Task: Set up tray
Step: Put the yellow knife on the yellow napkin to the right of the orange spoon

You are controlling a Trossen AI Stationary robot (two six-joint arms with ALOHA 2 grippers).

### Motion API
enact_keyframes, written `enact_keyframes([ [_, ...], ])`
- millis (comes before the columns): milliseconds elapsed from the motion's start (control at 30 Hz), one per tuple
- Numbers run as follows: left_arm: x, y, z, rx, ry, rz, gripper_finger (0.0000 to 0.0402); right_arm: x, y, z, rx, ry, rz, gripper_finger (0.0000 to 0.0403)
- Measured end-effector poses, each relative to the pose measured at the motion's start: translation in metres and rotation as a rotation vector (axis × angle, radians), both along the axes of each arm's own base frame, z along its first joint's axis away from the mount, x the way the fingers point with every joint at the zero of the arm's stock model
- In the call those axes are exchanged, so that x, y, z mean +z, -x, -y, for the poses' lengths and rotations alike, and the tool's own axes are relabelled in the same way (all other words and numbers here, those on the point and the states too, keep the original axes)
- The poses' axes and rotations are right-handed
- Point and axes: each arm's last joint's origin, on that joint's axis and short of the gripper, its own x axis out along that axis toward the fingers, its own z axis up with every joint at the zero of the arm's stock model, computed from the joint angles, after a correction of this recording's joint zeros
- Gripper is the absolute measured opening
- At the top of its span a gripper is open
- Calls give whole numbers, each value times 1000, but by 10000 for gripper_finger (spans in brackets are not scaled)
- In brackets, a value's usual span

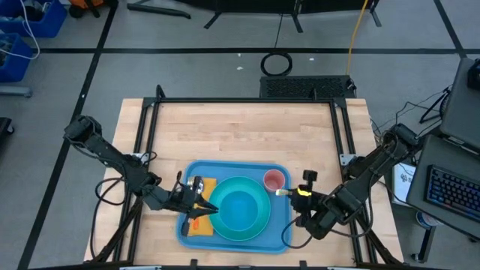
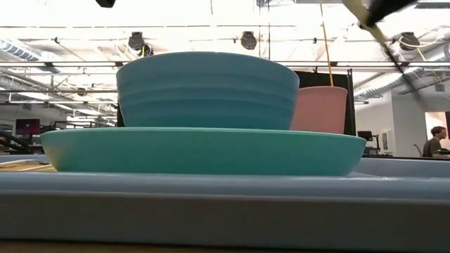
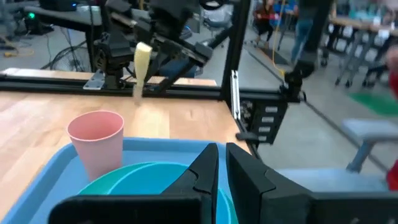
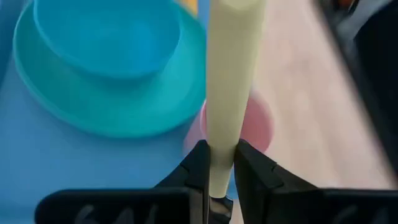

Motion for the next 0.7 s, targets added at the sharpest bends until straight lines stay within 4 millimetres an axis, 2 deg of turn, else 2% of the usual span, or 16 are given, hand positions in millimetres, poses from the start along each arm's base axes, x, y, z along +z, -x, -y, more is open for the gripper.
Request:
enact_keyframes([
  [300,4,-9,-12,72,162,7,37,10,-22,4,160,255,79,38],
  [500,4,-13,-20,110,220,5,37,7,-32,14,231,395,-6,38],
  [700,5,-18,-28,148,240,19,37,-11,-49,21,313,576,-158,38],
])
